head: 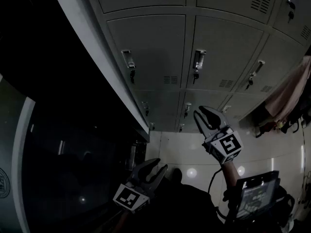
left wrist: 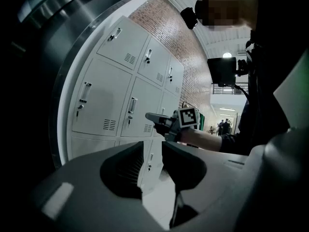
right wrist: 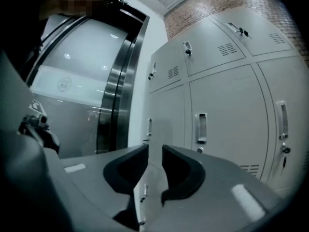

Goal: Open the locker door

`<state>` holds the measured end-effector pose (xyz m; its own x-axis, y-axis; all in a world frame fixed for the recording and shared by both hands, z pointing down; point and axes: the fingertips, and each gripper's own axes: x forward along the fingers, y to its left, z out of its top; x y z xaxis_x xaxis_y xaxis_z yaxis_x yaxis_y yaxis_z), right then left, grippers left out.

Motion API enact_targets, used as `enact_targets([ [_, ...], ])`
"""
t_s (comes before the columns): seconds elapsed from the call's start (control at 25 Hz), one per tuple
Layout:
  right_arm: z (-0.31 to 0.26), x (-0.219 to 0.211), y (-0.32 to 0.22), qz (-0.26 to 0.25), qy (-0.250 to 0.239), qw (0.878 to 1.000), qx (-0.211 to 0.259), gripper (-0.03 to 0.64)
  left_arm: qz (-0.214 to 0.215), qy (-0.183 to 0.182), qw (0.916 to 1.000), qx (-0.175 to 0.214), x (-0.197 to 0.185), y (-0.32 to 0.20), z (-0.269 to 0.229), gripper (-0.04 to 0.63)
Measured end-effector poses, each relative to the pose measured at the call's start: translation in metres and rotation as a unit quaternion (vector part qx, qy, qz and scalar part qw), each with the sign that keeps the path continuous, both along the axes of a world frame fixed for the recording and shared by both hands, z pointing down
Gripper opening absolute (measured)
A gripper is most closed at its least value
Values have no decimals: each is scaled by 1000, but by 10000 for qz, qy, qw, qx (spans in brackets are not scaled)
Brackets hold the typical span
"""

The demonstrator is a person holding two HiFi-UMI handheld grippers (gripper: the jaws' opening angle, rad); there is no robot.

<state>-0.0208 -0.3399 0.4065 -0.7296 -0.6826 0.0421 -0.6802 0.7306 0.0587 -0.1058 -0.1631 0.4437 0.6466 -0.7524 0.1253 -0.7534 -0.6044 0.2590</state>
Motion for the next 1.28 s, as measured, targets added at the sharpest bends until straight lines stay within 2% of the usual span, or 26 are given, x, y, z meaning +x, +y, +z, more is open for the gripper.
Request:
enact_targets([
  [0.16, -11, 4, -84, 433, 11, 9989, 160, 75, 223, -81, 9995, -206, -4, -30, 12, 137],
  [0.28, -17, -4, -135, 607, 133, 9978, 228, 91, 306, -103, 9993, -175, -15, -60, 18, 156],
  [0.44, -19, -9, -175, 1013, 354, 9939, 266, 94, 479, -27, 9987, -143, -35, -101, 17, 156],
  [0.6, -16, -7, -205, 1393, 353, 9896, 108, 85, 673, -64, 9977, 18, -53, -148, 3, 155],
  [0.64, -16, -3, -208, 1393, 317, 9897, 105, 62, 717, -51, 9974, 43, -50, -155, 1, 155],
  [0.8, -18, 28, -205, 1319, 76, 9912, 65, 57, 960, 8, 9954, -61, -26, -169, 4, 155],
  [1.04, -21, -7, -185, 1305, 99, 9914, -52, 60, 1480, 167, 9887, -169, -61, -179, 11, 155],
  [1.12, -24, 17, -167, 1087, 66, 9940, 7, 60, 1571, 141, 9874, -157, -35, -182, 12, 155],
  [1.24, -37, 79, -127, 762, -224, 9968, -24, 60, 1599, 26, 9871, -114, 32, -178, 7, 153],
  [1.28, -37, 88, -111, 764, -267, 9967, -33, 61, 1648, -17, 9863, -104, 36, -174, 7, 153],
])
